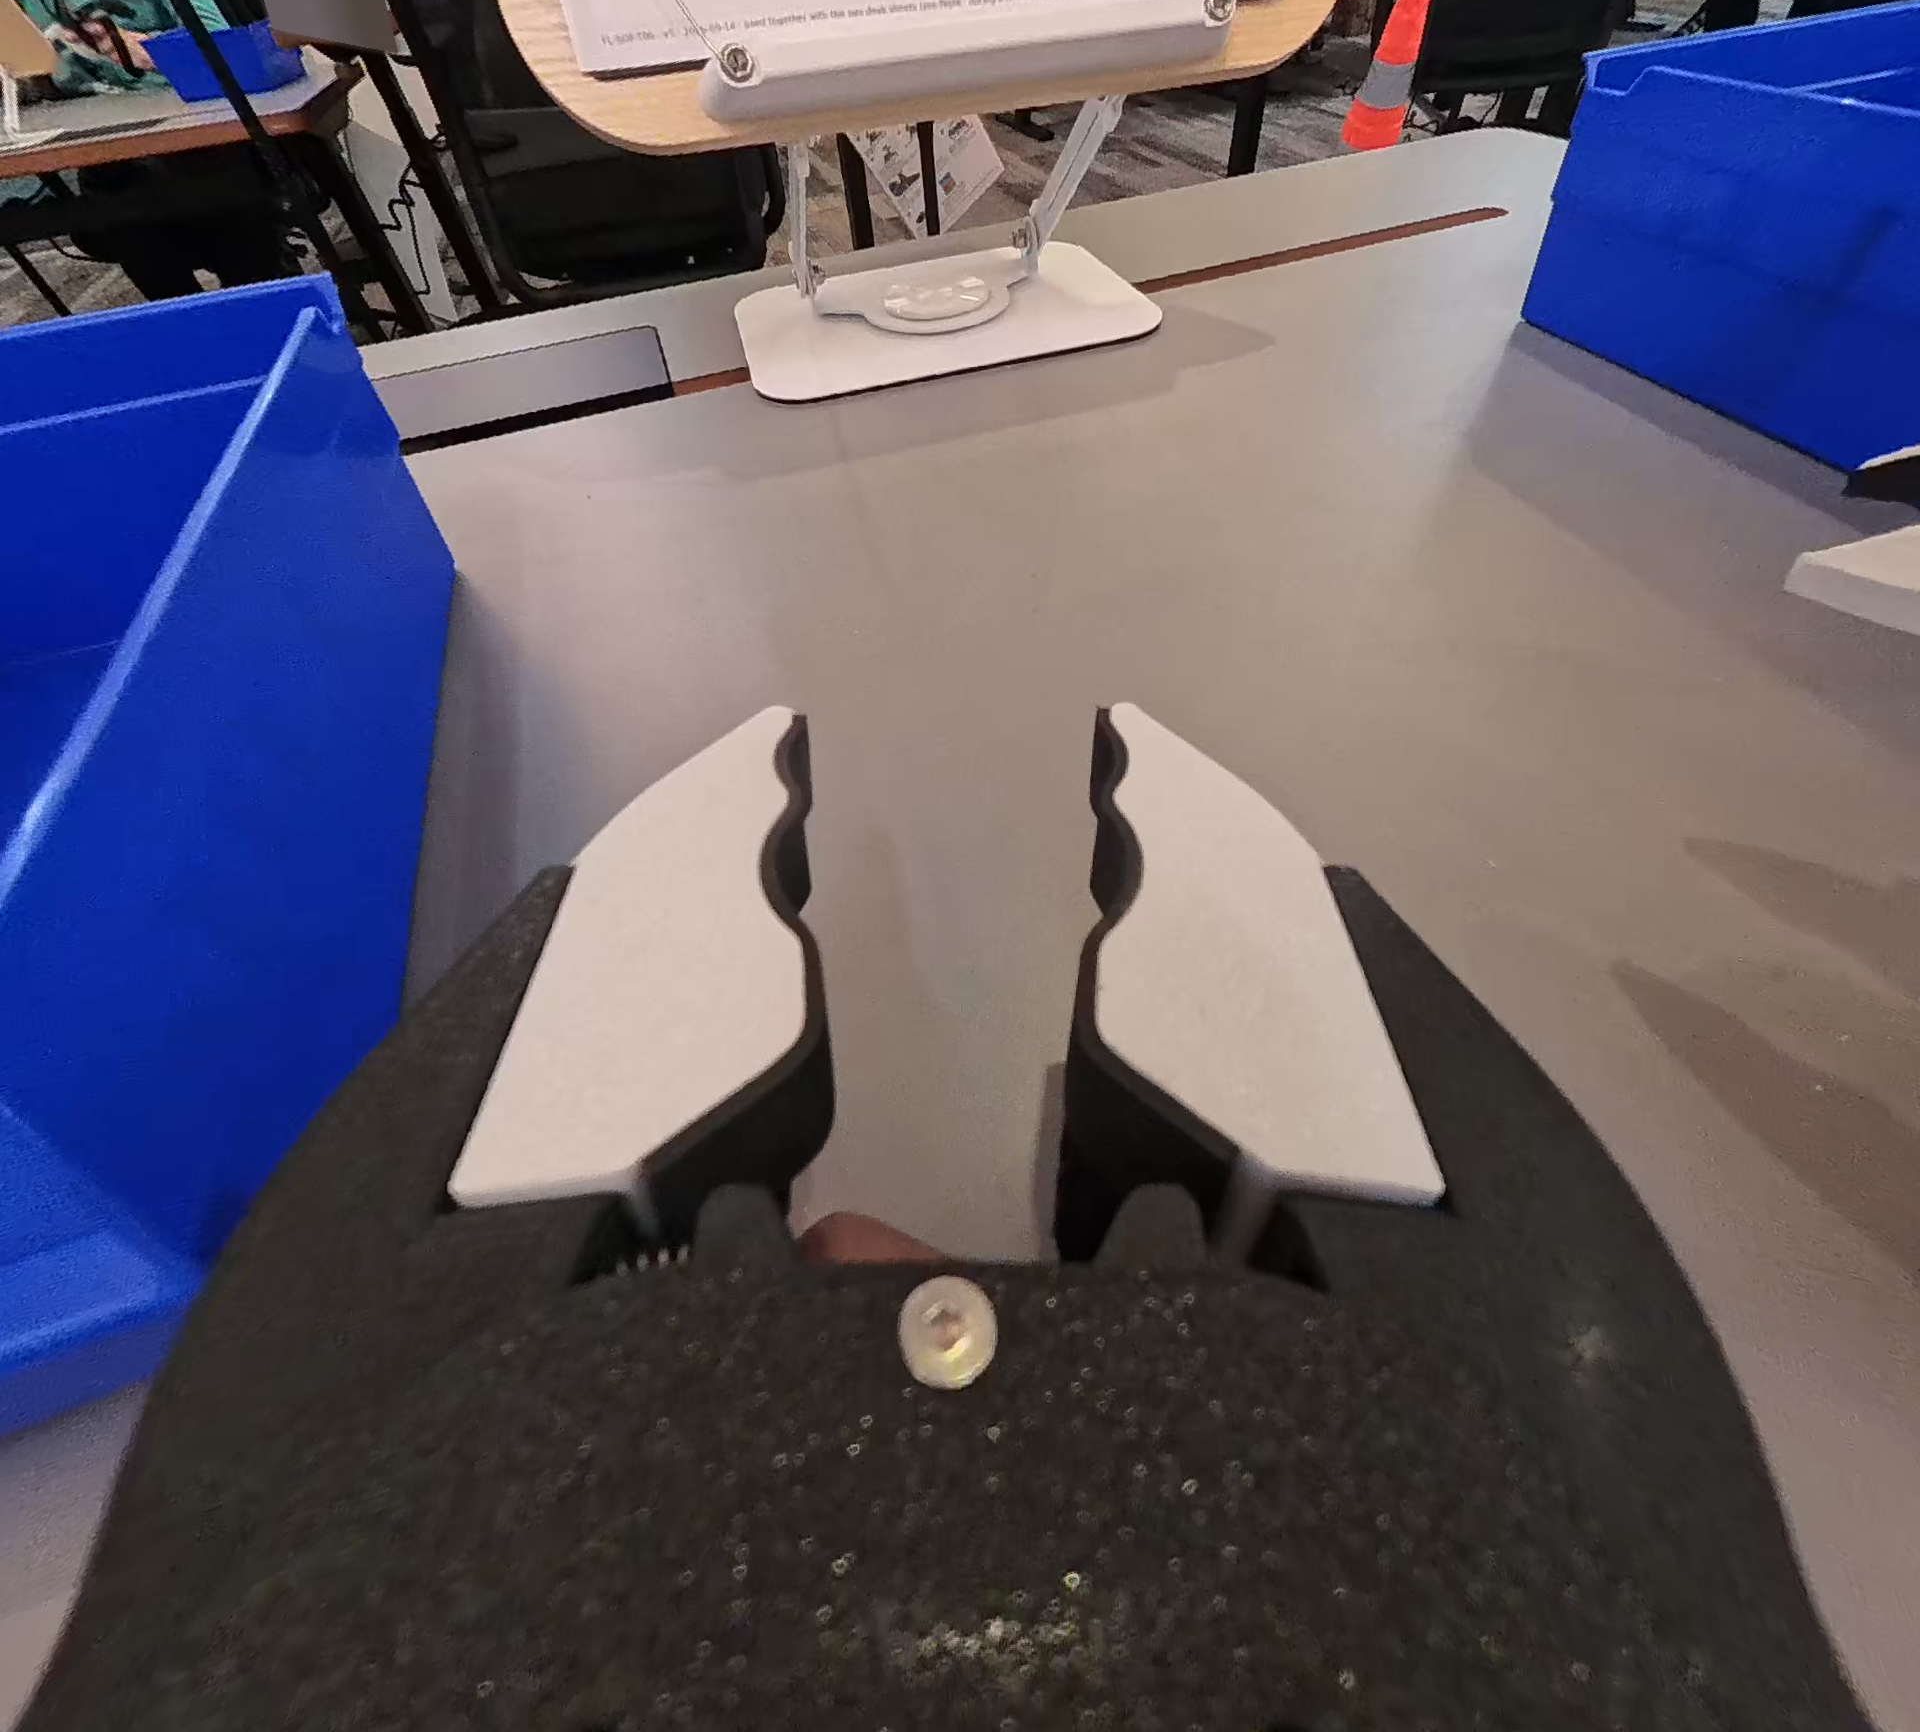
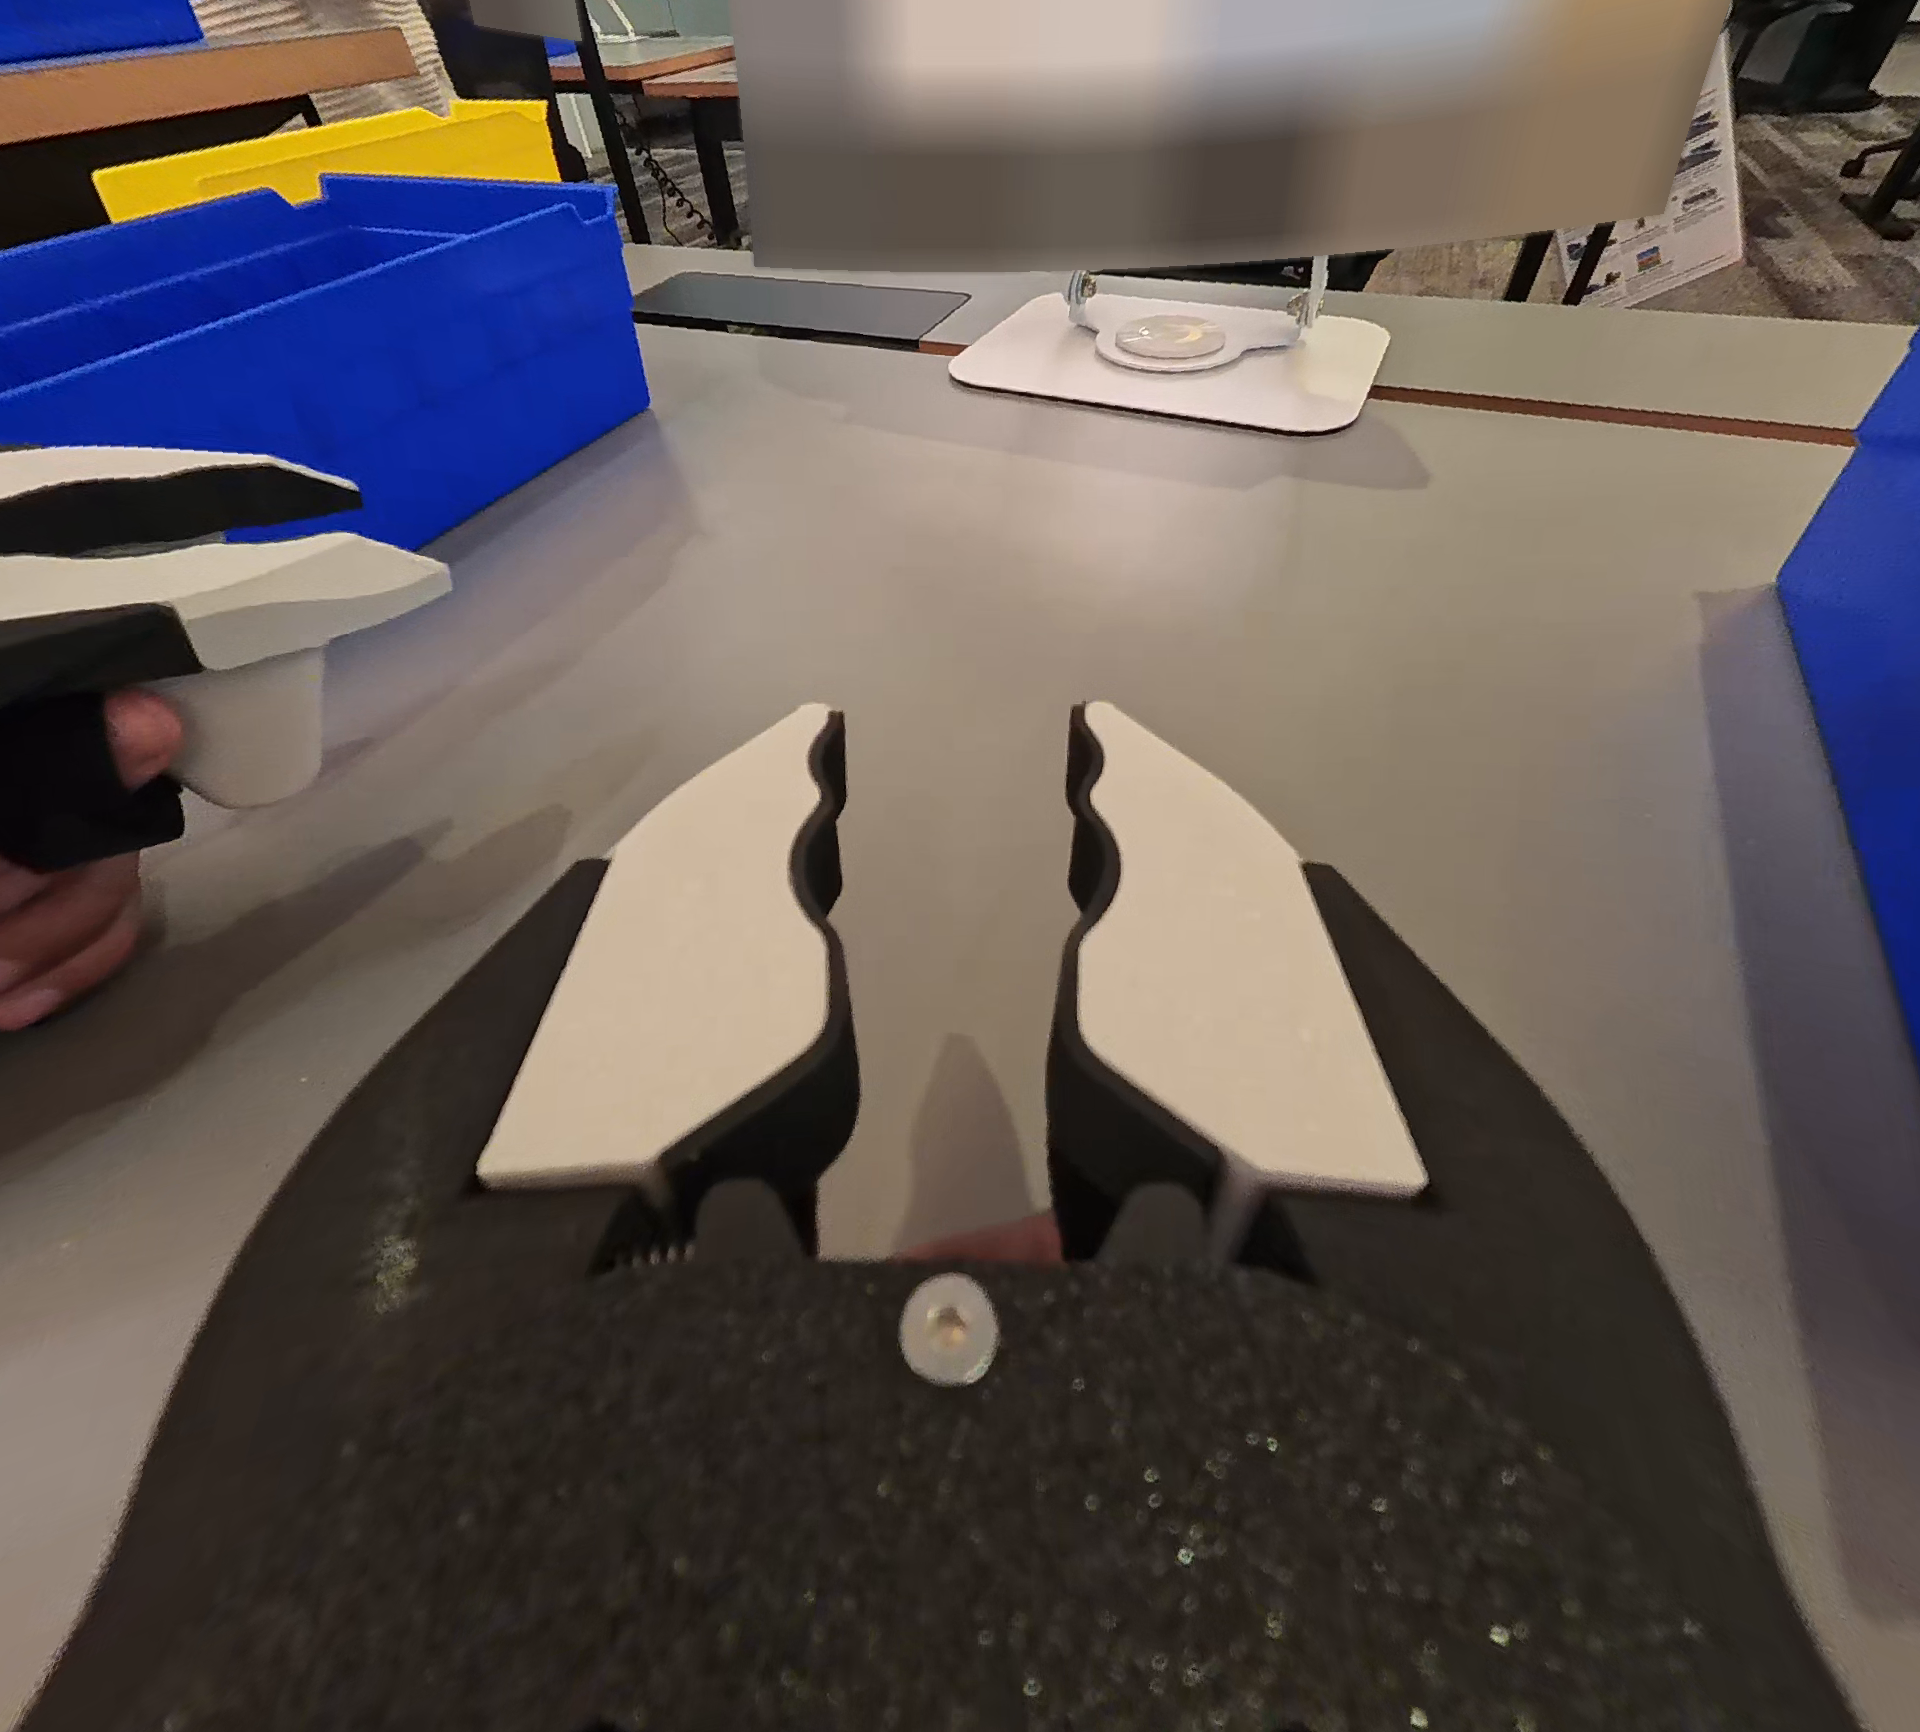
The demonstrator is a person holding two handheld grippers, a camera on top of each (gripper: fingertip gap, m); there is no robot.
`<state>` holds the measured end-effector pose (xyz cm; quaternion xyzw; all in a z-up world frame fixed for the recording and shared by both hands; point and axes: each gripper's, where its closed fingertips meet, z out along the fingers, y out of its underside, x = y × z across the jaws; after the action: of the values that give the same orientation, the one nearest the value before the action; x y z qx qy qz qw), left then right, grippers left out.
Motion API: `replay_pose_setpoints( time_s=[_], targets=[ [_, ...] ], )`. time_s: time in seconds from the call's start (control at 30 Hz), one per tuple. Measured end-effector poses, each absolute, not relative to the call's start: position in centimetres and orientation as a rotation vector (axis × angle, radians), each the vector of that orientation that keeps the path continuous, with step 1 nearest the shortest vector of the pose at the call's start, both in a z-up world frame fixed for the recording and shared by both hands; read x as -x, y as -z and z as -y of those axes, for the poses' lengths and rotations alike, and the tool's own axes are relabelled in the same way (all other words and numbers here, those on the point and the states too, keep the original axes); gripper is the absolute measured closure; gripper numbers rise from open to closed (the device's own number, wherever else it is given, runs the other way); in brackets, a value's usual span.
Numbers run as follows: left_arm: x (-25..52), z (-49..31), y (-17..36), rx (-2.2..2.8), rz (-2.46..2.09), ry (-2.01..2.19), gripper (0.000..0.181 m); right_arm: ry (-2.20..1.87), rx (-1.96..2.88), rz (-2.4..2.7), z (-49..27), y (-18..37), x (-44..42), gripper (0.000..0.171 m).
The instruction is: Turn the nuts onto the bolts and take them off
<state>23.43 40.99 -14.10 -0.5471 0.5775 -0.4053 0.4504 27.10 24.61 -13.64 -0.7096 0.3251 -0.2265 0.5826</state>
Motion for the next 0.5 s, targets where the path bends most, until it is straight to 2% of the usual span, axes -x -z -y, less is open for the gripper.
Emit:
replay_pose_setpoints(
  time_s=[0.5],
  targets=[
    [-23.5,-40.8,14.25,1.341,-1.443,0.985,0.129,0.539,1.655,-0.748,-24.65,13.54,-27.01,0.134]
  ],
)
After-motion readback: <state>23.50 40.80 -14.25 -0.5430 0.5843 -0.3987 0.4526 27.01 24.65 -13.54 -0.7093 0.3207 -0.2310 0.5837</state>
